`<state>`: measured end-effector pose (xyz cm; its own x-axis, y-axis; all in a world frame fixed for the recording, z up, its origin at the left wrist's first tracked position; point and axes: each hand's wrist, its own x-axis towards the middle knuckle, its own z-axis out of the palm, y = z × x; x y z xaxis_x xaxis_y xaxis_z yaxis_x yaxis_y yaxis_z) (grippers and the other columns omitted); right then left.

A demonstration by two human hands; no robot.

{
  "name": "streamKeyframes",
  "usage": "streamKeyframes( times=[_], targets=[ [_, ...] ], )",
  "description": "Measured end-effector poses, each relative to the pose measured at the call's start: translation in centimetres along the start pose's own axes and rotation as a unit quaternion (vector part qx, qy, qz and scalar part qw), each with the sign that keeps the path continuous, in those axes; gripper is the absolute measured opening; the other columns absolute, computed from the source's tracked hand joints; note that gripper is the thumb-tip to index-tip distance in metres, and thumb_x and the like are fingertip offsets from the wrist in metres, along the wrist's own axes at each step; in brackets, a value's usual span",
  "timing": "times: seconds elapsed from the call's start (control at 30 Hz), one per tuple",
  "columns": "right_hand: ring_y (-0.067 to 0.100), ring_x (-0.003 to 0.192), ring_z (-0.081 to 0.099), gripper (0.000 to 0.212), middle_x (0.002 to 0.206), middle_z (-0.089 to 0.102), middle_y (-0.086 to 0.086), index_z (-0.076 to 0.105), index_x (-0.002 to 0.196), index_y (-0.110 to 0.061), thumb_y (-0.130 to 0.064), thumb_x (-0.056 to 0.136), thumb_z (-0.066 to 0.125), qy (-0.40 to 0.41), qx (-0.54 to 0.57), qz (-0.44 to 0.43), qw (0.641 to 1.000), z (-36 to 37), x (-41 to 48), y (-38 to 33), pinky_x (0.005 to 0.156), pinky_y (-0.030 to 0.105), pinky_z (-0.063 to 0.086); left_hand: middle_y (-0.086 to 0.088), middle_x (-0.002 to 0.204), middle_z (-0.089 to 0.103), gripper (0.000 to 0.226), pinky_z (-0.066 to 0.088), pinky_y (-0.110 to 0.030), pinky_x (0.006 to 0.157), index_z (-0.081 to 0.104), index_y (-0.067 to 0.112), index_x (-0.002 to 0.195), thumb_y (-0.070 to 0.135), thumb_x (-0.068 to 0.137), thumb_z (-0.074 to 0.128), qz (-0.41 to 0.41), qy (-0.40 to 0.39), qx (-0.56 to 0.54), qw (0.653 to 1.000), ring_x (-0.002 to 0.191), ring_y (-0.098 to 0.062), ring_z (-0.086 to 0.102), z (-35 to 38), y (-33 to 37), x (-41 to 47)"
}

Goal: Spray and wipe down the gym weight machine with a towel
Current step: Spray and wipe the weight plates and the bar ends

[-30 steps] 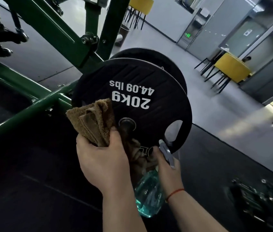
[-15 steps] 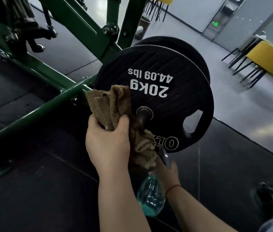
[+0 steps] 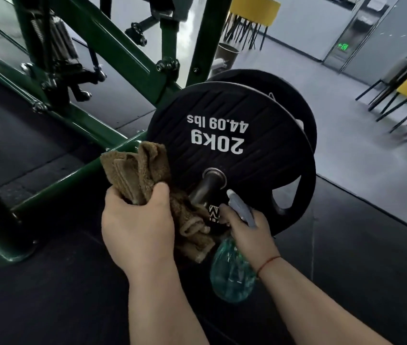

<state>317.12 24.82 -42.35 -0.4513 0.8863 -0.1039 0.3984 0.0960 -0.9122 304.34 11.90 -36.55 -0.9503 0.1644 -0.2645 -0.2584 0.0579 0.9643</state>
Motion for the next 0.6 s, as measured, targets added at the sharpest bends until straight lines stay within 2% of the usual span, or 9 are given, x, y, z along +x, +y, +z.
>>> streamKeyframes(
  times=[0.03, 0.1, 0.17, 0.23, 0.3, 0.4, 0.47, 0.5, 0.6],
  targets=[
    [-0.013, 0.083, 0.062, 0.011, 0.080, 0.065, -0.029, 0.064, 0.093, -0.048, -0.038, 0.093, 0.069, -0.020, -0.007, -0.019, 1.000, -0.3, 0.4, -1.0, 0.077, 0.013, 0.043, 0.013, 0.088, 0.063, 0.021, 0.056, -0.044, 0.085, 0.057, 0.033, 0.091, 0.037, 0.082, 0.076, 0.001, 0.005, 0.002, 1.000, 0.083, -0.009, 0.060, 0.1, 0.1, -0.2],
    [-0.003, 0.065, 0.058, 0.011, 0.062, 0.056, -0.024, 0.071, 0.089, -0.034, -0.045, 0.091, 0.070, -0.030, -0.036, -0.038, 0.998, -0.5, 1.4, -2.6, 0.070, 0.022, 0.044, 0.013, 0.089, 0.062, 0.021, 0.055, -0.043, 0.084, 0.057, 0.033, 0.092, 0.038, 0.082, 0.075, 0.002, 0.008, 0.005, 1.000, 0.084, -0.010, 0.060, 0.3, 0.1, -0.8],
    [0.016, 0.060, 0.061, 0.042, 0.058, 0.057, -0.011, 0.072, 0.089, -0.015, -0.057, 0.084, 0.070, -0.020, -0.042, -0.047, 0.998, -0.6, 2.0, -3.8, 0.066, 0.037, 0.050, 0.013, 0.091, 0.062, 0.022, 0.054, -0.043, 0.083, 0.058, 0.031, 0.096, 0.038, 0.083, 0.075, 0.004, 0.011, 0.010, 1.000, 0.085, -0.011, 0.060, 0.6, 0.0, -1.2],
    [0.026, 0.069, 0.068, 0.049, 0.063, 0.063, -0.003, 0.070, 0.076, -0.017, -0.066, 0.074, 0.069, 0.004, -0.037, -0.025, 0.999, -0.7, 2.5, -3.7, 0.071, 0.042, 0.056, 0.012, 0.091, 0.061, 0.024, 0.052, -0.041, 0.080, 0.059, 0.029, 0.100, 0.038, 0.084, 0.074, 0.010, 0.017, 0.011, 1.000, 0.085, -0.012, 0.060, 1.1, -0.3, -1.7],
    [0.021, 0.067, 0.065, 0.042, 0.063, 0.062, -0.006, 0.064, 0.070, -0.024, -0.065, 0.076, 0.070, 0.011, -0.037, -0.006, 0.999, -1.0, 2.5, -2.4, 0.070, 0.039, 0.052, 0.013, 0.092, 0.060, 0.024, 0.046, -0.037, 0.076, 0.056, 0.029, 0.101, 0.038, 0.086, 0.073, 0.018, 0.023, 0.011, 1.000, 0.082, -0.007, 0.056, 1.8, -0.5, -2.2],
    [0.013, 0.084, 0.064, 0.019, 0.086, 0.065, -0.009, 0.066, 0.098, -0.032, -0.046, 0.087, 0.073, -0.043, -0.023, 0.020, 0.999, -1.9, 2.0, 1.1, 0.077, 0.029, 0.049, 0.009, 0.099, 0.061, 0.028, 0.043, -0.036, 0.076, 0.055, 0.027, 0.106, 0.038, 0.087, 0.072, 0.025, 0.030, 0.006, 0.999, 0.084, -0.010, 0.057, 2.8, -1.0, -3.1],
    [0.017, 0.105, 0.064, 0.038, 0.108, 0.063, -0.007, 0.054, 0.126, -0.033, -0.033, 0.092, 0.072, -0.111, -0.105, 0.011, 0.988, -2.7, 1.3, 3.6, 0.086, 0.025, 0.047, 0.008, 0.102, 0.063, 0.030, 0.046, -0.036, 0.077, 0.056, 0.027, 0.109, 0.039, 0.087, 0.072, 0.031, 0.036, 0.001, 0.999, 0.088, -0.012, 0.060, 3.4, -1.3, -3.8],
    [0.018, 0.112, 0.061, 0.052, 0.114, 0.059, -0.007, 0.049, 0.136, -0.026, -0.033, 0.091, 0.073, -0.141, -0.170, -0.003, 0.975, -2.9, 1.0, 5.0, 0.091, 0.025, 0.046, 0.009, 0.103, 0.063, 0.030, 0.048, -0.036, 0.078, 0.056, 0.027, 0.110, 0.039, 0.087, 0.072, 0.036, 0.041, 0.001, 0.999, 0.090, -0.012, 0.061, 3.6, -1.5, -4.1],
    [0.013, 0.117, 0.059, 0.069, 0.125, 0.059, -0.007, 0.043, 0.139, -0.019, -0.048, 0.085, 0.075, -0.170, -0.287, 0.012, 0.943, -3.3, 0.2, 7.7, 0.099, 0.028, 0.046, 0.012, 0.100, 0.063, 0.027, 0.047, -0.030, 0.073, 0.056, 0.030, 0.106, 0.039, 0.087, 0.073, 0.062, 0.045, 0.007, 0.997, 0.087, -0.007, 0.060, 4.2, -1.9, -4.9]
  ],
)
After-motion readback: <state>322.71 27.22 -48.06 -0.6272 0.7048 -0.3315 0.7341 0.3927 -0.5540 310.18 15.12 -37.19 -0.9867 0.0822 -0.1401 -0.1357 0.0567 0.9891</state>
